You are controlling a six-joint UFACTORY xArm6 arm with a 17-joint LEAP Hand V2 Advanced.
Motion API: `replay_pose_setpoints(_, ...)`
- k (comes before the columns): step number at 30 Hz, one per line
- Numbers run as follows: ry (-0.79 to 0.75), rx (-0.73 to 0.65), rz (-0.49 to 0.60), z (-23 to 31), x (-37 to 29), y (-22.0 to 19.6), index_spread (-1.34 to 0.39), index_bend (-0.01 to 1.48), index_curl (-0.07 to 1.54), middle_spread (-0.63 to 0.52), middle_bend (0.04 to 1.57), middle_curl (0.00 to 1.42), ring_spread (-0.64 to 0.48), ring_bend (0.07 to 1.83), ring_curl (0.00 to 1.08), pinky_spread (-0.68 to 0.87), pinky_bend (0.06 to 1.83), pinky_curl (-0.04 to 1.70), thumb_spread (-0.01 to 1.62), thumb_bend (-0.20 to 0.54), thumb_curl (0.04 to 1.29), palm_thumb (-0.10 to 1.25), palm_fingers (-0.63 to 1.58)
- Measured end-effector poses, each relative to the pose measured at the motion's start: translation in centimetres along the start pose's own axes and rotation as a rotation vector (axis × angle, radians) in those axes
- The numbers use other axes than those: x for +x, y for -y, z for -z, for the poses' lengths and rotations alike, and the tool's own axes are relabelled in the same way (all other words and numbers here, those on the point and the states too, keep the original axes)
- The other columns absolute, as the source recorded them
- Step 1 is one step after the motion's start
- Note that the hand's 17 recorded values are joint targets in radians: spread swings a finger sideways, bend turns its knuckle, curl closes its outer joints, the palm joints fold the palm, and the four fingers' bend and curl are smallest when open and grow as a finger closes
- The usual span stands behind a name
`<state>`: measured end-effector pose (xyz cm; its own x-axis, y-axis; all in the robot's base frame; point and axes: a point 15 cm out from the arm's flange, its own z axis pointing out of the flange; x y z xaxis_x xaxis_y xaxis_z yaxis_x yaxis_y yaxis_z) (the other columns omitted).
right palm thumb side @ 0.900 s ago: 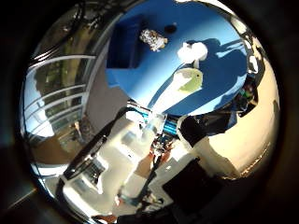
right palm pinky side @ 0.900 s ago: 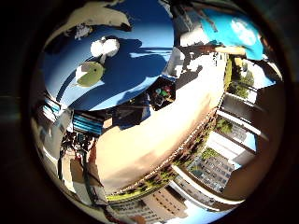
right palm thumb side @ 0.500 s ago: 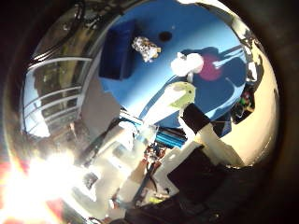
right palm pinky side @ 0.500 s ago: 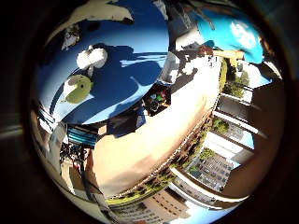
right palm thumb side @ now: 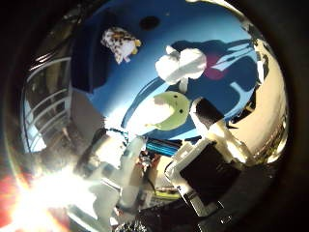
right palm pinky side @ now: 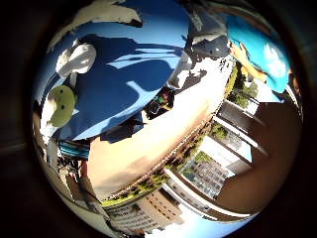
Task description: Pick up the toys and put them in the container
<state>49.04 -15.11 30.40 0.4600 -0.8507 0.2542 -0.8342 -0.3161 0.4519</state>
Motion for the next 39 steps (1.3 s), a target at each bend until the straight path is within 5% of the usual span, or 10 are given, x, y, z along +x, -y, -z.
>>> replay_pose_setpoints(16, 0.037, -0.146, 0.049, -7.2, -3.5, 5.0, -0.14, 0.16, 0.24, -0.04, 0.20, 0.37, 0.22, 0.40, 0.34, 0.48, 0.74, 0.23, 1.03, -0.031, 0.44, 0.76, 0.17)
replay_pose_setpoints(23, 0.035, -0.154, 0.041, -9.3, -4.3, 6.3, -0.16, 0.15, 0.24, -0.10, 0.27, 0.42, 0.15, 0.54, 0.39, 0.47, 0.75, 0.20, 1.02, -0.023, 0.46, 0.81, 0.34)
replay_pose_setpoints(35, 0.020, -0.240, 0.089, -11.7, -5.9, 5.9, -0.40, 0.18, 0.09, -0.25, 0.79, 0.75, -0.02, 1.18, 0.70, 0.27, 0.86, 0.24, 0.98, -0.025, 0.51, 0.87, 0.56)
replay_pose_setpoints(39, 0.021, -0.235, 0.095, -11.3, -5.9, 5.7, -0.51, 0.32, 0.06, -0.29, 0.90, 0.87, -0.05, 1.32, 0.77, 0.25, 0.98, 0.28, 0.97, -0.013, 0.54, 0.92, 0.63)
